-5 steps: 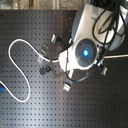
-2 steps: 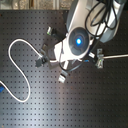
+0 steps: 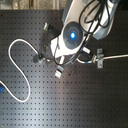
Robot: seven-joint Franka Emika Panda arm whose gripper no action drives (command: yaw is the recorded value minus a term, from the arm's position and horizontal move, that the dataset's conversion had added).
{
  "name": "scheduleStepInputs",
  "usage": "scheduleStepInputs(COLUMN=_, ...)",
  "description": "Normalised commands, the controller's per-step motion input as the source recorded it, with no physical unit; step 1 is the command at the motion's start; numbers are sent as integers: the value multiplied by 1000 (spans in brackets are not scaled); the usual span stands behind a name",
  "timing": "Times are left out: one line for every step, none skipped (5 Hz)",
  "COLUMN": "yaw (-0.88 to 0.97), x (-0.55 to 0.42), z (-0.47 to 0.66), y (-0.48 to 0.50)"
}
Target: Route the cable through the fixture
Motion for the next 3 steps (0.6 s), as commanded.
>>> scheduleStepInputs(yaw=0, x=-313, z=144, y=-62)
scheduleStepInputs(yaw=0, x=-80, z=34, y=-27)
scheduleStepInputs(yaw=-63, x=-168, z=307, y=-53)
